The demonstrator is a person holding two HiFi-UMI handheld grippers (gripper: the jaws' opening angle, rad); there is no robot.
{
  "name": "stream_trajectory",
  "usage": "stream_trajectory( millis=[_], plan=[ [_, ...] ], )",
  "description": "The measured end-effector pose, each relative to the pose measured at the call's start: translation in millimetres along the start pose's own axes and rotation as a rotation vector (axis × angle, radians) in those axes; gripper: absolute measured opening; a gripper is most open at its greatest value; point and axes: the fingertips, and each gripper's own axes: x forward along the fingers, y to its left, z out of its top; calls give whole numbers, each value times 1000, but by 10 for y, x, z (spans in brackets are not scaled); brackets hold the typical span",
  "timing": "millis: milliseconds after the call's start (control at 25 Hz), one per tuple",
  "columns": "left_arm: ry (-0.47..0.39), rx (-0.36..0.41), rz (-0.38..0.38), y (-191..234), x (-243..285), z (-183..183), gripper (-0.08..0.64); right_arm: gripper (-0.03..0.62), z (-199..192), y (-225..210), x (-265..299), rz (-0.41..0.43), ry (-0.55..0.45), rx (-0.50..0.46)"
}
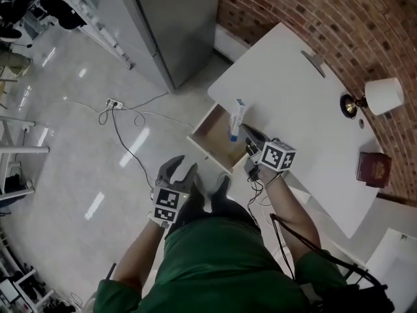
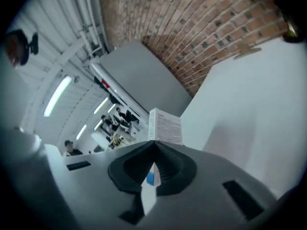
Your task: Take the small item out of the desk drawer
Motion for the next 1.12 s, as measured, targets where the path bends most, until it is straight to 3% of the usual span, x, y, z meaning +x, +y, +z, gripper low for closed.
stream_trajectory(
  millis=[120, 240, 440, 640, 960, 1120],
  plan=[
    [1, 7, 7, 20, -32, 66, 163, 5, 237, -144, -16, 29, -114, 151],
    [1, 10, 14, 60, -75, 137, 163, 5, 448, -257, -5, 33, -176, 210],
    [2, 15, 37, 211, -83, 194, 163, 5, 660, -492, 108, 42, -234, 311],
    [-5, 10, 41, 275, -57, 238, 163, 8, 689, -802, 206, -10, -250, 394],
    [6, 6, 25, 277, -36, 213, 163, 8, 691, -1135, 136, -116, -276, 417],
    [16, 7, 16, 251, -14, 172, 163, 10, 632, -1355, 32, -219, -253, 381]
  ],
)
